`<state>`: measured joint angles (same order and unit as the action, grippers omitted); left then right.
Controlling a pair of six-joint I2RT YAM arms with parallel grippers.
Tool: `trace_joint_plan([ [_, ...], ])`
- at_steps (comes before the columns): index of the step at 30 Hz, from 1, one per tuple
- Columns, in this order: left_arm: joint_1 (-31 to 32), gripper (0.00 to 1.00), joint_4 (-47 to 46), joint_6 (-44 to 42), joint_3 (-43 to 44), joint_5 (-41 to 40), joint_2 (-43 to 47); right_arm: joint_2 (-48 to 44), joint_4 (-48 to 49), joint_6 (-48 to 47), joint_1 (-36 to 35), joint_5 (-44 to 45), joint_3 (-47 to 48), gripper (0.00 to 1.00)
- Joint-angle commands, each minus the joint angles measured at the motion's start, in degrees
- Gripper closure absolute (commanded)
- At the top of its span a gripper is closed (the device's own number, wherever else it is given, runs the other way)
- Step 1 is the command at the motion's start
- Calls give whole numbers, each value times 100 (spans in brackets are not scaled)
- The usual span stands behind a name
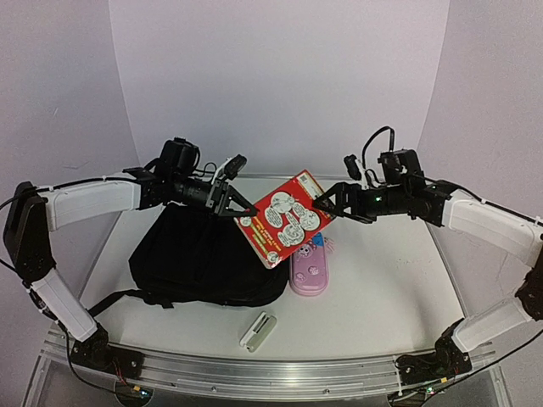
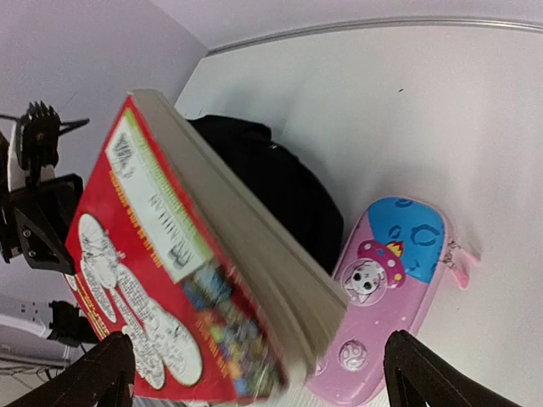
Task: Pack the student bag
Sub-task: Pick up the book from the center of the board.
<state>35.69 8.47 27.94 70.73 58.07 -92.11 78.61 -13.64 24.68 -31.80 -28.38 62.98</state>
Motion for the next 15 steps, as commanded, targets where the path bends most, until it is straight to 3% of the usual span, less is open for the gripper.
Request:
trace_joint_plan([
  [1,8,100,995,-1162,544,1310,159,98,-158,-715,-20,-943,418,2],
  [10,9,100,2328,-2024,1132,2000,-13,530,-207,-887,-14,-2260,563,2],
  [15,9,100,2604,-2177,1336,2185,-201,573,-200,-913,-20,-2812,717,10],
])
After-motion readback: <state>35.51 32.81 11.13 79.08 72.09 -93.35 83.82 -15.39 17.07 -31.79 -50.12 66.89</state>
